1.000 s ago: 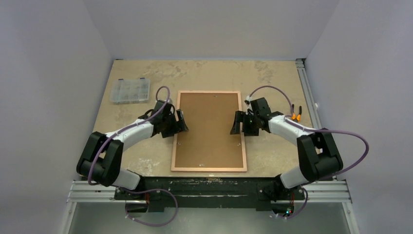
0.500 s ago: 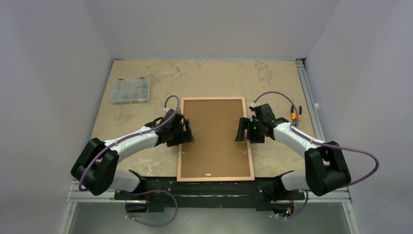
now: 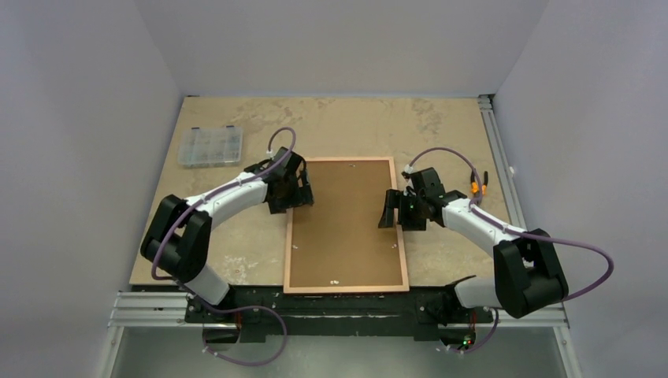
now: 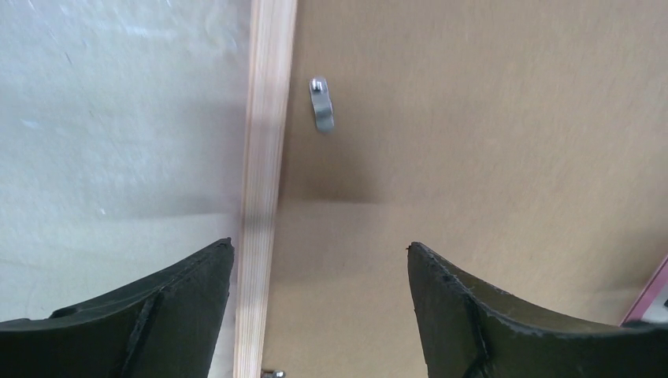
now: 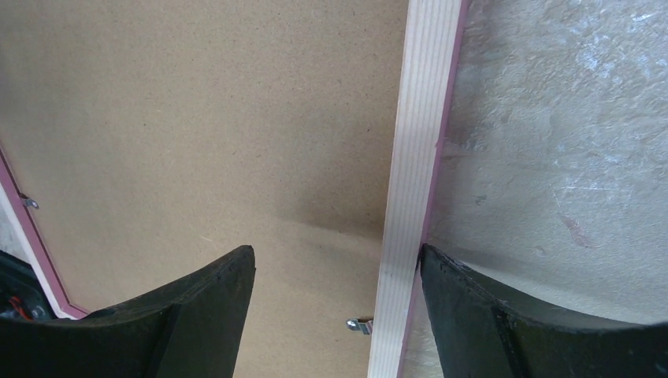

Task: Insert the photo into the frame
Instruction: Install the photo frame at the center of the board.

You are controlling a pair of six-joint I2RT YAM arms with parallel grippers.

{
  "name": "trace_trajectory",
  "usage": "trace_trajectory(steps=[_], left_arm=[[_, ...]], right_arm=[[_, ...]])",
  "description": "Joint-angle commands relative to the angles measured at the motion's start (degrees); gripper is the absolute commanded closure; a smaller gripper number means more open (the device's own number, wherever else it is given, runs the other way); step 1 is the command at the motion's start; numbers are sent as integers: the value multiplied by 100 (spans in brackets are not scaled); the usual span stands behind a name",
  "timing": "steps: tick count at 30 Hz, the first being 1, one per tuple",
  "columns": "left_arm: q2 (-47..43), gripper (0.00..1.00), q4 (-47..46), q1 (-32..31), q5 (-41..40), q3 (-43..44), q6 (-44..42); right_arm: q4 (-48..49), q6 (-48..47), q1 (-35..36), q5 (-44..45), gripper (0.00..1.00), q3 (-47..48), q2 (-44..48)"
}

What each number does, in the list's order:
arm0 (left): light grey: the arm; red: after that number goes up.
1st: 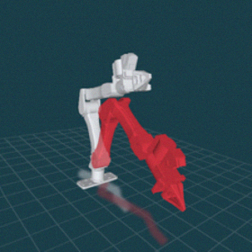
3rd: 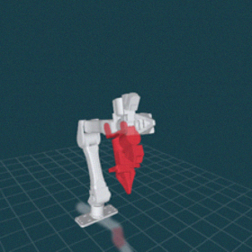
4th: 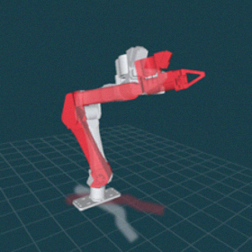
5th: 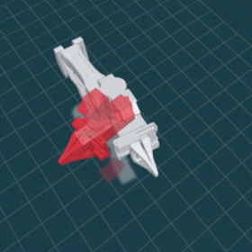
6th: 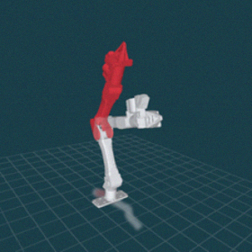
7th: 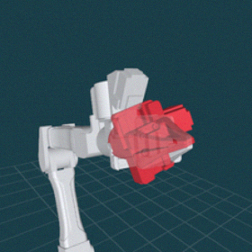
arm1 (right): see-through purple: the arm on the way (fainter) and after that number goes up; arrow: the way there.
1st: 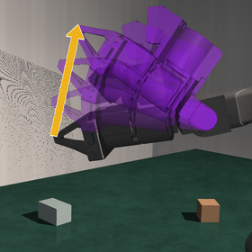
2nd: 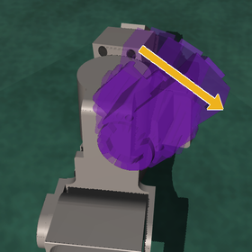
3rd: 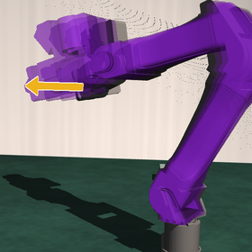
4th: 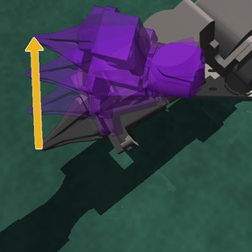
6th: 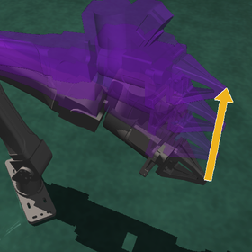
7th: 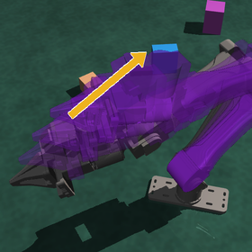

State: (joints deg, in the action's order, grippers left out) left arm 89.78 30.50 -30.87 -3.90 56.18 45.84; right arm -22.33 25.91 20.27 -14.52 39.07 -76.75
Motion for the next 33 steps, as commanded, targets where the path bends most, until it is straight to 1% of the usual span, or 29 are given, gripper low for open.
trace_trajectory(steps=[1, 4, 13, 20, 23, 26, 31, 33], left_arm=[[382, 22, 125, 342, -108, 529, -199], [607, 24, -23, 437, 14, 764, -361], [1328, 28, 628, 476, -473, 1621, -714], [1771, 37, 719, 492, -524, 1801, -769], [1952, 46, 714, 495, -488, 1809, -750], [1965, 57, 601, 495, -475, 1659, -727], [1953, 85, 588, 497, -556, 1485, -755], [1894, 95, 527, 496, -563, 1389, -761]], right_arm=[[341, 55, 63, -222, 25, 4, 32], [380, 56, 64, -227, 25, -2, -26], [455, 56, 60, -304, 25, -65, -65], [457, 37, 64, -320, 25, -75, -77], [443, 37, 64, -324, 25, -90, -32], [439, 40, 60, -301, 25, -86, -15], [421, 40, 57, -289, 25, -64, -26], [427, 56, 58, -285, 25, -73, -16]])
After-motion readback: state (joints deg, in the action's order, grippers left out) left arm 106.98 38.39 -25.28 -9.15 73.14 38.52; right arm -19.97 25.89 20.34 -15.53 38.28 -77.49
